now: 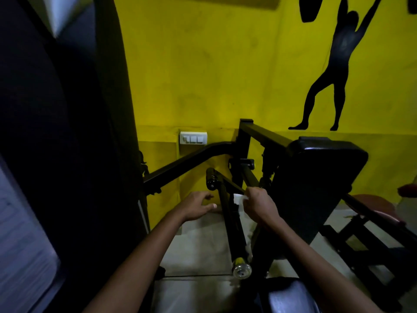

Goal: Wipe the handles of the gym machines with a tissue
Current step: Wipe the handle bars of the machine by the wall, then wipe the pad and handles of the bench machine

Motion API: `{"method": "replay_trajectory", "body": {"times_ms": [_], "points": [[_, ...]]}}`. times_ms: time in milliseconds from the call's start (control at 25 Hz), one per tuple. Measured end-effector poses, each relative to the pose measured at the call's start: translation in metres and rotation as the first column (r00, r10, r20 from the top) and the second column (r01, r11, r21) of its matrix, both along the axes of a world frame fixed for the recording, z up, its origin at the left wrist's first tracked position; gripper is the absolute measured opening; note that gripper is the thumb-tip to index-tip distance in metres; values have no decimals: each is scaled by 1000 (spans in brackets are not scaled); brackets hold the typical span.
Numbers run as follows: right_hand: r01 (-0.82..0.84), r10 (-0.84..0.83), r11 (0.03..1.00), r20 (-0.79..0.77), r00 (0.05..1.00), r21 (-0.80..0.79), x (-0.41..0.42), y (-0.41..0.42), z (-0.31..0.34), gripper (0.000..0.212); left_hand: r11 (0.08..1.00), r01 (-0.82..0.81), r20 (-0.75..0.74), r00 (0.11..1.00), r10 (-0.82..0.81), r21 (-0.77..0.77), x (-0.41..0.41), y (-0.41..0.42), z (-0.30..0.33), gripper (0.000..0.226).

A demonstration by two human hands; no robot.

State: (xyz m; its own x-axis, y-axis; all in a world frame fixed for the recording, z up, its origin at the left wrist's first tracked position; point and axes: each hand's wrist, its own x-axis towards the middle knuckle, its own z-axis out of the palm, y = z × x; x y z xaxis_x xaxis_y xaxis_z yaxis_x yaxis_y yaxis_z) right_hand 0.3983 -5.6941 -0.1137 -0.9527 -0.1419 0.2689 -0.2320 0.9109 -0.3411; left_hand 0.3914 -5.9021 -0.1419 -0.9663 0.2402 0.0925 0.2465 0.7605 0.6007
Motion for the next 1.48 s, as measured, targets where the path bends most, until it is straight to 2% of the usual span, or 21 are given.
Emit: {"method": "replay_trajectory", "body": {"times_ms": [240, 480, 600, 680, 760, 880, 1000, 1240, 1480], "points": [[13, -13, 998, 2, 1000, -62, 11, -15, 15, 5, 1000, 7, -17, 1000, -7, 3, 15, -17, 9, 45], [-83, 80, 989, -30, 996, -118, 52, -21, 22, 37, 1000, 14, -25, 1000, -14, -1, 50, -20, 12, 45], [-138, 138, 989, -16, 990, -51, 74, -22, 25, 19, 1000, 0, -42, 999, 0, 8, 74, -17, 15, 44], [-114, 114, 993, -6, 994, -33, 86, -25, 25, 11, 1000, -11, -42, 999, 11, 9, 96, -15, 15, 45], [-110, 110, 994, 27, 994, -12, 98, -29, 28, 11, 999, -34, -37, 999, 34, 4, 118, -17, 15, 47], [-191, 190, 981, 54, 980, 18, 119, -36, 36, 19, 990, -138, -50, 989, 139, 36, 153, -22, 17, 47], [-324, 321, 944, 53, 946, 63, 150, -38, 40, 25, 967, -249, -74, 965, 252, 46, 199, -21, 19, 45], [-497, 494, 852, 57, 867, 165, 216, -46, 28, 21, 928, -369, -65, 926, 372, 56, 313, -22, 17, 42], [-736, 736, 669, 44, 676, 105, 304, -130, 43, 16, 788, -612, -42, 788, 615, 68, 433, -78, 29, 43]]}}
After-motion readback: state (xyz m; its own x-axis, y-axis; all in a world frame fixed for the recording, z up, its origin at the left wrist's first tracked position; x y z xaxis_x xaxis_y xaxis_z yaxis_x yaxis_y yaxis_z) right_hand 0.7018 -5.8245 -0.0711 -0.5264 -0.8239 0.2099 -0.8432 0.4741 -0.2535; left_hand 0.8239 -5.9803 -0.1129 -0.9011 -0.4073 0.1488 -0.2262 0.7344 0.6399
